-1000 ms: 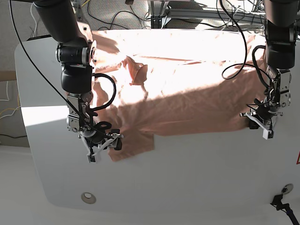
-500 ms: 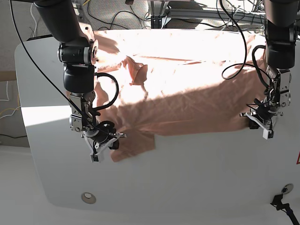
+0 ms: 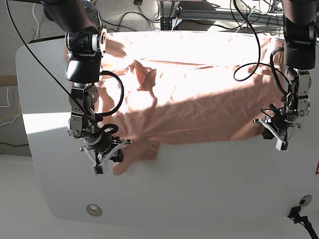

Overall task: Fold the T-shirt properly
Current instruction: 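Grasp the hem corners with both grippers and lift, then fold the hem over toward the collar edge with both grippers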

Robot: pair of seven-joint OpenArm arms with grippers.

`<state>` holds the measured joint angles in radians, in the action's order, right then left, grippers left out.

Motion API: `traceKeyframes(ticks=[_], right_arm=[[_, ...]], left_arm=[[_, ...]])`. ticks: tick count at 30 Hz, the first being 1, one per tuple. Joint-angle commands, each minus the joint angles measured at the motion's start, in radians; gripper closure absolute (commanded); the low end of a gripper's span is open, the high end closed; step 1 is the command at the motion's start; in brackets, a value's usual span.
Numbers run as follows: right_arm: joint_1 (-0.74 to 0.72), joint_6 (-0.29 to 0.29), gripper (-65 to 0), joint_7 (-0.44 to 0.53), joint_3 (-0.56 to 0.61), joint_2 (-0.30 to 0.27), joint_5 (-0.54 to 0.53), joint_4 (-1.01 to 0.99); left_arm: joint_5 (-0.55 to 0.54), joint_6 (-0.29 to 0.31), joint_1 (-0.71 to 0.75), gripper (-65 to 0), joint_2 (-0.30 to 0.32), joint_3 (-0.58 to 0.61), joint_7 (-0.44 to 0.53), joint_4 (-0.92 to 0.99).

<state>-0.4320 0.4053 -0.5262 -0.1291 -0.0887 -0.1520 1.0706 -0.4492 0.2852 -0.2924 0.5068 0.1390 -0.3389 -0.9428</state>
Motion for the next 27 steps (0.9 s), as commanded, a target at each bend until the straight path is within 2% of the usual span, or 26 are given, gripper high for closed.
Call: traceKeyframes(ticks=[1, 5, 14, 27], right_arm=[[0.000, 0.004, 0.0, -0.035, -0.005, -0.010, -0.007, 0.128], [0.103, 0.004, 0.0, -0.133, -0.007, -0.012, -0.007, 0.340], [0.299, 0.004, 0.0, -0.286, -0.008, -0.012, -0.010, 0.704], [0.589, 0.004, 0.0, -0.309, -0.008, -0.012, -0.010, 0.937]], left_arm=[[-0.007, -0.004, 0.005, 0.0, 0.019, -0.057, 0.024, -0.069], [-0.007, -0.001, 0.111, 0.0, 0.017, -0.198, 0.024, -0.203], [-0.007, -0.001, 0.328, 0.0, 0.014, -0.336, 0.024, -0.460], [-0.007, -0.001, 0.602, 0.0, 0.011, -0.367, 0.022, -0.684]])
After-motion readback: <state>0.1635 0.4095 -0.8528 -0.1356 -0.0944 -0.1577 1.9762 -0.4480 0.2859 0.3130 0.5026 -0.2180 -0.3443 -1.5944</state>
